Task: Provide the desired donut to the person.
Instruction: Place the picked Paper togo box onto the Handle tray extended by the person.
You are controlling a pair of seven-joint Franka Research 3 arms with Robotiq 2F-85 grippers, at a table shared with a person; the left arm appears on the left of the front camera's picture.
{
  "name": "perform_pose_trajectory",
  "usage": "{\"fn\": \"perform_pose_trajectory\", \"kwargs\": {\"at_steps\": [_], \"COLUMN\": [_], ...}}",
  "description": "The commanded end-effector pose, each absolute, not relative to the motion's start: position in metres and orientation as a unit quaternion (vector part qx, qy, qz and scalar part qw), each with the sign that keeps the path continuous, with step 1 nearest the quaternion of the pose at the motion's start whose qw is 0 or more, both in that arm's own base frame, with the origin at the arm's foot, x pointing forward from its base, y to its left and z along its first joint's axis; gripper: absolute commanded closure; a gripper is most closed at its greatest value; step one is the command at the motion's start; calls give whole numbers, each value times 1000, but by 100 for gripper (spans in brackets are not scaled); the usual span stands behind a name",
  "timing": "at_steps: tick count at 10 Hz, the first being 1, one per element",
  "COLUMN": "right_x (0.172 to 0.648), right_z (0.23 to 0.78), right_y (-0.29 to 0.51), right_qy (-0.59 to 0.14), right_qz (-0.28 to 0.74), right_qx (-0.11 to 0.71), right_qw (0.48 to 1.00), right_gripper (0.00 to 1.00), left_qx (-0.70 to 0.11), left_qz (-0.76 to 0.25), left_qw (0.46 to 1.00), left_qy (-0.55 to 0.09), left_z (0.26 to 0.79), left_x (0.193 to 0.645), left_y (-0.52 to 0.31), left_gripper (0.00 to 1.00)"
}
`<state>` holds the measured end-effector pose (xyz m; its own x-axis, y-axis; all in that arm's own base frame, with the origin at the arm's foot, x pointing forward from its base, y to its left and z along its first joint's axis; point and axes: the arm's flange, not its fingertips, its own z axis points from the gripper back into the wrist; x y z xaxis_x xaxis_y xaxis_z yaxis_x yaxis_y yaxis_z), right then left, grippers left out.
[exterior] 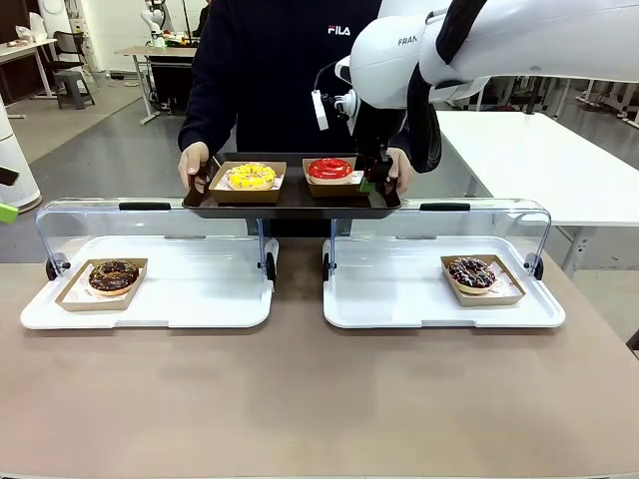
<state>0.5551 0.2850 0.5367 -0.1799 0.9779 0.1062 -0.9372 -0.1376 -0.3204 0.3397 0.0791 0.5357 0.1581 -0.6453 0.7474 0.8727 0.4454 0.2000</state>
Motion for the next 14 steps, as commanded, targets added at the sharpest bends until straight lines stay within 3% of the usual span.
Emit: {"fn": "perform_pose_trajectory", "kwargs": {"at_steps": [1, 6, 7, 8, 14], "right_x": [551, 547, 546, 549, 549], "right_z": [535, 545, 557, 542, 542], "right_y": [280, 281, 278, 285, 285], "right_qy": [-150, -151, -129, -151, -151], "right_qz": [763, 764, 757, 762, 762], "right_qx": [-48, -34, 13, -49, -49], "right_qw": [627, 626, 640, 628, 628], "right_gripper": [0, 0, 0, 0, 0], "left_qx": [-143, -143, -143, -143, -143], "left_qz": [-504, -504, -504, -504, -504], "left_qw": [749, 749, 749, 749, 749], "left_qy": [-406, -406, -406, -406, -406], "left_z": [536, 536, 536, 536, 536], "left_x": [339, 339, 339, 339, 339], "left_y": [80, 80, 80, 80, 80], "left_gripper": [0, 0, 0, 0, 0]}}
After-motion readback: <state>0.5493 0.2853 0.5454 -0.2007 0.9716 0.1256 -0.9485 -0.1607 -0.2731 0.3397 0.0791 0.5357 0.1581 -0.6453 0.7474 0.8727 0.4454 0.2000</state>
